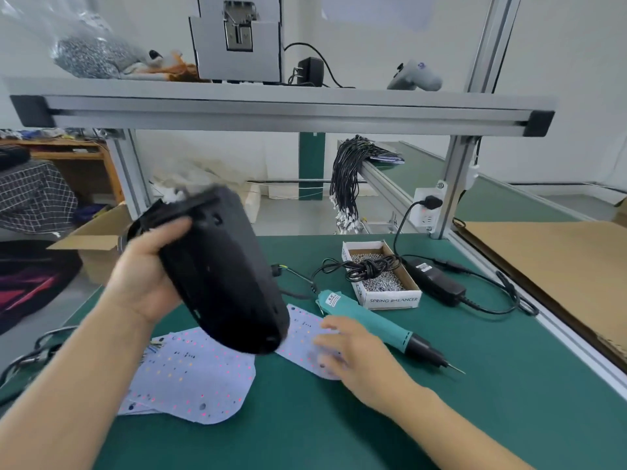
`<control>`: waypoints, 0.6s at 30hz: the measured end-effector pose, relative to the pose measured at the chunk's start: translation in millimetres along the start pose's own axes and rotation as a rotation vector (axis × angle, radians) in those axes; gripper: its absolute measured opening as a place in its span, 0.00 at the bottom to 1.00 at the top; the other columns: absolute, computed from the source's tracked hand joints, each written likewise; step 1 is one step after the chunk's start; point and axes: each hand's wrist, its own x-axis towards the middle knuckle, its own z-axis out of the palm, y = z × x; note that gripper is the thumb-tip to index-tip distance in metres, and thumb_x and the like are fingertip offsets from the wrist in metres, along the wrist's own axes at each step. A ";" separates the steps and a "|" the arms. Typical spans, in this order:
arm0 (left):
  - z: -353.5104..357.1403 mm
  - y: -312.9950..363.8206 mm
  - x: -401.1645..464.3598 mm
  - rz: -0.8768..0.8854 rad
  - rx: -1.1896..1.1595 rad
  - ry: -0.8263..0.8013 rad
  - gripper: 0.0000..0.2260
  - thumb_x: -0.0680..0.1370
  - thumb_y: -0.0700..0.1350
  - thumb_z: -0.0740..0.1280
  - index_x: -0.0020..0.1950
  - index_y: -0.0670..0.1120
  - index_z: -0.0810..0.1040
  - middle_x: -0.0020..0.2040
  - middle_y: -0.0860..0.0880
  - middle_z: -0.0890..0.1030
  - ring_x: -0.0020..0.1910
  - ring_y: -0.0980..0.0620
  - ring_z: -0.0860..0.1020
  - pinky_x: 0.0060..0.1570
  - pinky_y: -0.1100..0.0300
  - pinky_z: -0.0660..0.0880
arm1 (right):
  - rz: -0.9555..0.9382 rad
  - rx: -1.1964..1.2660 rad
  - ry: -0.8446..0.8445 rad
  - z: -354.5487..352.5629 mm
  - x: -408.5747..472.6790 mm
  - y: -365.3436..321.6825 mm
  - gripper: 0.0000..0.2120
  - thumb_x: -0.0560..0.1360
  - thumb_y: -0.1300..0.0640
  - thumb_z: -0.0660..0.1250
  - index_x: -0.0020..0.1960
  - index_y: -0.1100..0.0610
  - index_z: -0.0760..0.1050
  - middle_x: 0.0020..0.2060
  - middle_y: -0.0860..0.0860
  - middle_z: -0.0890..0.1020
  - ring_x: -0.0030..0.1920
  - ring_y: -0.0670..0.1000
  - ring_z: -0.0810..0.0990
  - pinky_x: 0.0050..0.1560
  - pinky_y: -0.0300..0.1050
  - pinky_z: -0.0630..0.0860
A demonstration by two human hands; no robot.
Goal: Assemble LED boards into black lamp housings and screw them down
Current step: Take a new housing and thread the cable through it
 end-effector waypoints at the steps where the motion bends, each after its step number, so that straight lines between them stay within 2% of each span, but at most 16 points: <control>1: 2.3 -5.8 -1.4 0.021 0.060 -0.095 0.09 0.64 0.44 0.73 0.42 0.44 0.86 0.45 0.47 0.86 0.42 0.50 0.85 0.41 0.56 0.82 | 0.075 0.190 0.085 -7.9 5.8 -4.9 0.10 0.79 0.62 0.61 0.56 0.55 0.79 0.61 0.48 0.75 0.58 0.47 0.74 0.56 0.31 0.67; 2: 6.8 -11.3 -2.9 0.036 0.153 -0.181 0.12 0.62 0.43 0.74 0.43 0.43 0.86 0.48 0.46 0.86 0.45 0.49 0.84 0.43 0.56 0.81 | 0.139 0.394 0.166 -19.6 11.4 -10.5 0.10 0.79 0.64 0.61 0.52 0.56 0.79 0.55 0.49 0.79 0.52 0.45 0.77 0.52 0.30 0.69; 4: 18.3 -21.7 -4.1 0.070 0.318 -0.307 0.13 0.62 0.42 0.76 0.45 0.42 0.86 0.53 0.43 0.84 0.49 0.47 0.84 0.47 0.57 0.80 | 0.228 0.750 0.231 -47.8 28.6 -22.0 0.08 0.79 0.58 0.61 0.47 0.58 0.78 0.47 0.55 0.82 0.44 0.45 0.77 0.52 0.35 0.71; 6: 30.0 -29.9 -1.0 0.034 0.392 -0.396 0.12 0.62 0.42 0.77 0.45 0.42 0.86 0.54 0.40 0.83 0.52 0.45 0.83 0.50 0.57 0.79 | 0.316 1.095 0.121 -72.6 52.5 -35.3 0.18 0.81 0.46 0.56 0.55 0.59 0.76 0.53 0.57 0.83 0.52 0.50 0.81 0.60 0.43 0.74; 8: 44.9 -34.4 0.8 -0.013 0.447 -0.453 0.09 0.66 0.37 0.70 0.45 0.42 0.86 0.53 0.39 0.83 0.53 0.45 0.82 0.51 0.58 0.78 | 0.318 1.255 -0.035 -90.8 73.8 -51.8 0.29 0.80 0.38 0.49 0.63 0.62 0.71 0.59 0.60 0.80 0.59 0.56 0.80 0.62 0.48 0.74; 9: 49.7 -37.0 3.2 -0.035 0.482 -0.495 0.10 0.67 0.35 0.68 0.45 0.42 0.86 0.53 0.38 0.83 0.53 0.45 0.82 0.51 0.59 0.77 | 0.298 1.288 -0.106 -96.3 83.0 -60.4 0.31 0.80 0.38 0.48 0.61 0.64 0.70 0.58 0.62 0.80 0.57 0.58 0.80 0.61 0.50 0.75; 11: 58.9 -38.3 3.5 -0.072 0.547 -0.587 0.11 0.66 0.35 0.68 0.45 0.42 0.86 0.53 0.39 0.84 0.53 0.45 0.82 0.52 0.60 0.77 | 0.248 1.379 -0.161 -105.0 97.2 -72.0 0.26 0.81 0.41 0.52 0.55 0.66 0.71 0.48 0.61 0.84 0.47 0.56 0.83 0.53 0.50 0.79; 13: 63.7 -41.6 2.1 -0.093 0.602 -0.633 0.11 0.65 0.35 0.69 0.45 0.42 0.86 0.52 0.40 0.84 0.55 0.43 0.81 0.54 0.59 0.77 | 0.259 1.512 -0.094 -114.6 110.9 -77.5 0.21 0.82 0.48 0.56 0.52 0.67 0.73 0.36 0.57 0.84 0.35 0.52 0.84 0.37 0.45 0.83; 14: 64.4 -43.2 0.8 -0.116 0.620 -0.640 0.11 0.65 0.35 0.69 0.45 0.42 0.86 0.52 0.41 0.84 0.56 0.43 0.81 0.56 0.58 0.77 | 0.280 1.566 -0.026 -119.5 117.2 -77.6 0.18 0.82 0.50 0.57 0.50 0.65 0.73 0.32 0.54 0.82 0.29 0.49 0.82 0.29 0.41 0.80; 16: 63.5 -46.7 -3.6 -0.159 0.625 -0.633 0.11 0.67 0.34 0.68 0.44 0.42 0.86 0.55 0.42 0.84 0.59 0.45 0.80 0.58 0.59 0.76 | 0.309 1.567 0.180 -128.1 125.2 -71.6 0.13 0.82 0.53 0.58 0.44 0.59 0.71 0.27 0.50 0.74 0.20 0.43 0.71 0.18 0.35 0.68; 18: 55.9 -42.7 -4.9 -0.139 0.603 -0.552 0.11 0.67 0.34 0.67 0.44 0.42 0.86 0.59 0.46 0.82 0.61 0.50 0.79 0.60 0.59 0.75 | 0.300 1.436 0.390 -137.1 123.6 -61.8 0.10 0.82 0.55 0.59 0.42 0.55 0.69 0.24 0.46 0.69 0.19 0.41 0.61 0.17 0.33 0.57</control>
